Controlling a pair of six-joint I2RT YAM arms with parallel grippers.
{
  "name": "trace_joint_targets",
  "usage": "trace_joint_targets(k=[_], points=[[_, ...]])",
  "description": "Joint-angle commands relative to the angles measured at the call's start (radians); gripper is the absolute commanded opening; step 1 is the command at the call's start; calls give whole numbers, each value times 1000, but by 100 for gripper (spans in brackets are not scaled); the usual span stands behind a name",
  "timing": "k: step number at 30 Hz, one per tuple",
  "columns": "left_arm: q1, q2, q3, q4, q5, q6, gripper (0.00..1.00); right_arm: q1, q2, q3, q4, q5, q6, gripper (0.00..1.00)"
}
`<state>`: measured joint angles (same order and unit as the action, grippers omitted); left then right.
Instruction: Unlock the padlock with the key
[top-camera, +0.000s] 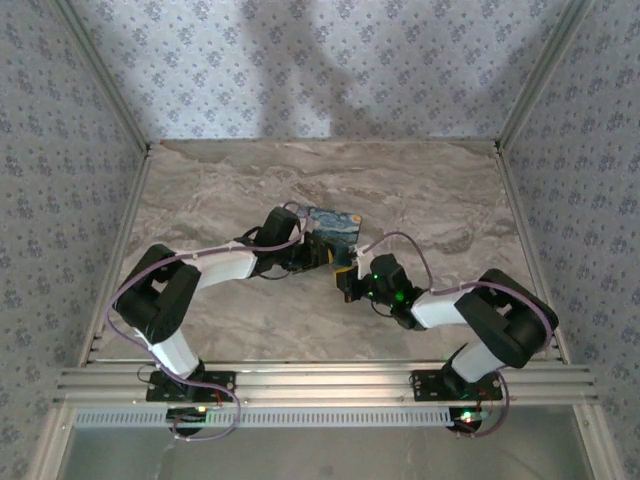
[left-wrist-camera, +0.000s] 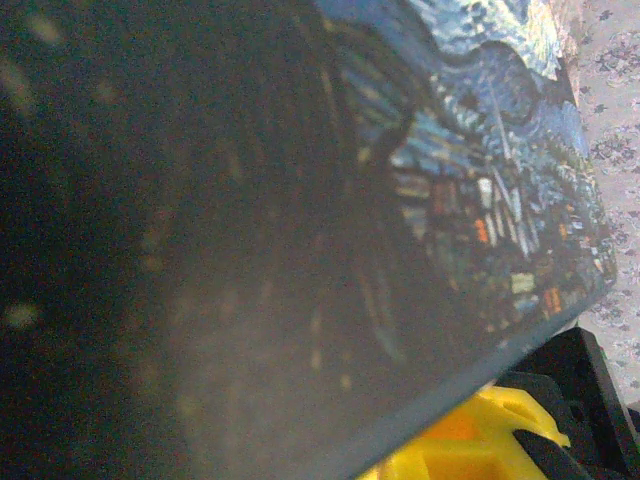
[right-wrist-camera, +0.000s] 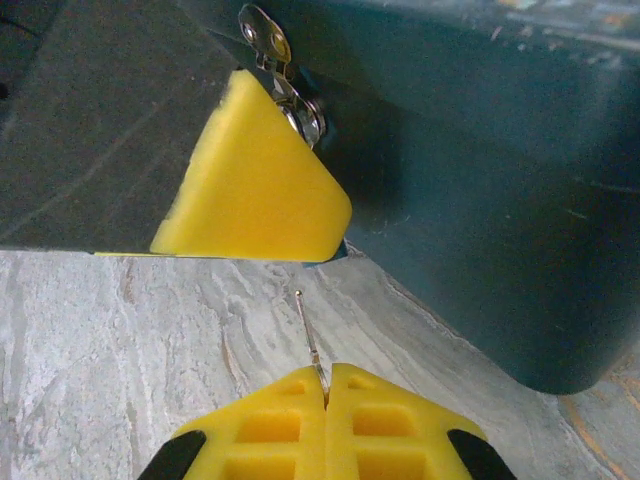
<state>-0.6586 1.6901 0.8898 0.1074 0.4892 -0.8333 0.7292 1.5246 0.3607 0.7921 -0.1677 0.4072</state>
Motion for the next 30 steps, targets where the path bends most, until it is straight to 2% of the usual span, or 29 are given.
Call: trace_joint_targets(k=[1, 30], points=[[-8, -47, 9, 28, 10, -13, 13, 0, 21, 25, 27, 22, 13, 0], [-26, -40, 16, 20, 5, -15, 12, -4, 36, 49, 31, 81, 3, 0]])
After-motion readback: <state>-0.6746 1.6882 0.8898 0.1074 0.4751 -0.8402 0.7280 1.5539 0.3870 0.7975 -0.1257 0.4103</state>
